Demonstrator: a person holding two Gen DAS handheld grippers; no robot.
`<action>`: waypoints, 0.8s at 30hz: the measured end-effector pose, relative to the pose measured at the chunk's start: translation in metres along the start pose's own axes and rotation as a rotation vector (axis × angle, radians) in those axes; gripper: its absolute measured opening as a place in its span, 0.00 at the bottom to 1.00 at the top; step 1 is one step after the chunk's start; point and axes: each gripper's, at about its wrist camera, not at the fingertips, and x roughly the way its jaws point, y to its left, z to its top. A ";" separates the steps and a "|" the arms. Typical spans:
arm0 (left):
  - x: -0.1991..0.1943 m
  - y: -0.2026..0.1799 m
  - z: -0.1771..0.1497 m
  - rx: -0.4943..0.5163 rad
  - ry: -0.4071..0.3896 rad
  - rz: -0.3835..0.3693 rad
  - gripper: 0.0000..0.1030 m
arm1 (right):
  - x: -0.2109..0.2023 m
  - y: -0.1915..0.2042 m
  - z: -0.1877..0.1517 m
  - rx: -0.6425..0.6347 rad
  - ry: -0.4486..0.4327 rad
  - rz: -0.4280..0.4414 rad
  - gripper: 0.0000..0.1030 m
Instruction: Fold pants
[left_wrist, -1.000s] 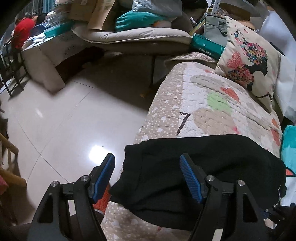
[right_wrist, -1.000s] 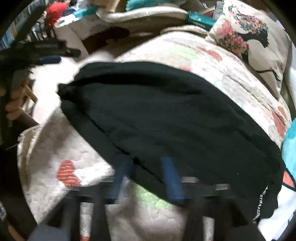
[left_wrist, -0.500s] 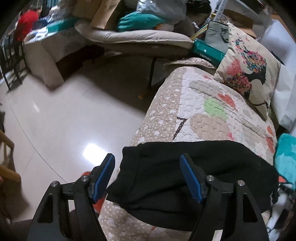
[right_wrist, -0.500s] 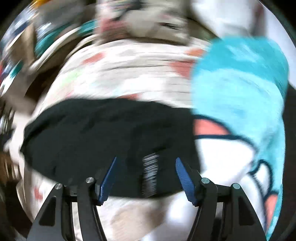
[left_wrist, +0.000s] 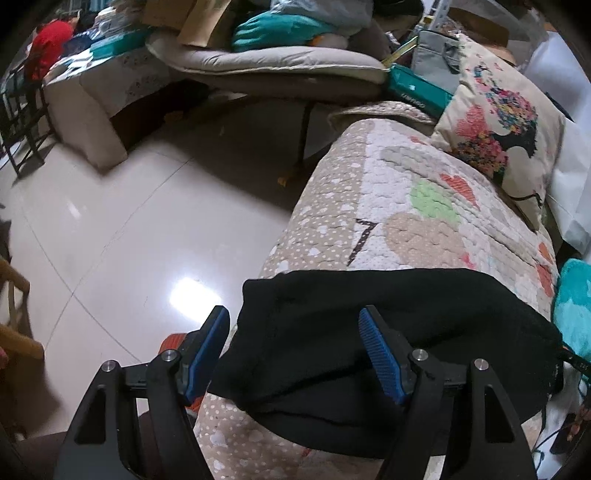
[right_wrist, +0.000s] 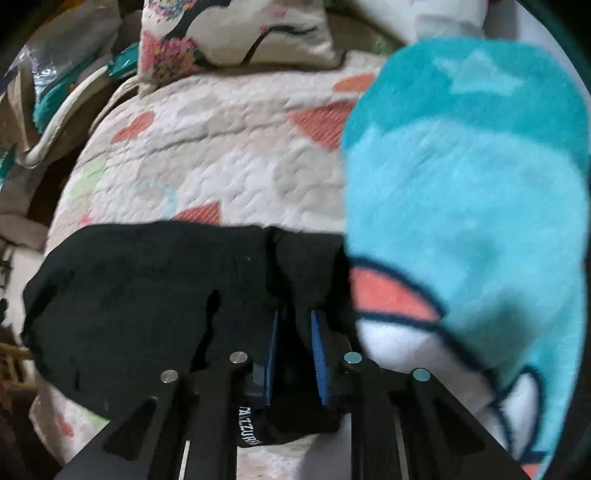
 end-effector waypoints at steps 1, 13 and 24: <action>0.000 0.001 -0.001 -0.001 0.001 0.008 0.70 | 0.001 0.002 0.003 -0.011 -0.002 -0.070 0.03; 0.006 0.064 -0.022 -0.173 0.087 0.164 0.70 | -0.046 0.039 0.011 -0.133 -0.123 -0.223 0.69; 0.008 0.131 -0.041 -0.490 0.154 0.102 0.70 | -0.054 0.310 0.015 -0.713 -0.055 0.375 0.68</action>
